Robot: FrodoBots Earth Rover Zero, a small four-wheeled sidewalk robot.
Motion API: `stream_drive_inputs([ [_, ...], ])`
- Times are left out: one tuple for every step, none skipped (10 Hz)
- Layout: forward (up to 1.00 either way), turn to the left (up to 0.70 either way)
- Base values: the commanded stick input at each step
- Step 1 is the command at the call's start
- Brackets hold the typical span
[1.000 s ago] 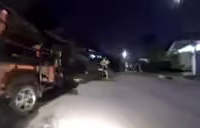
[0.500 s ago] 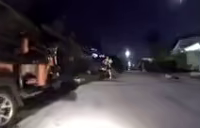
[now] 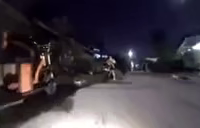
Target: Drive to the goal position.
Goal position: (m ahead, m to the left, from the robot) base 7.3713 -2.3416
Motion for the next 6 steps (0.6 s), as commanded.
stream_drive_inputs([
  [0.85,-0.3],
  [0.85,-0.12],
  [0.85,0.04],
  [0.85,0.04],
  [0.85,0.04],
  [0.85,0.04],
])
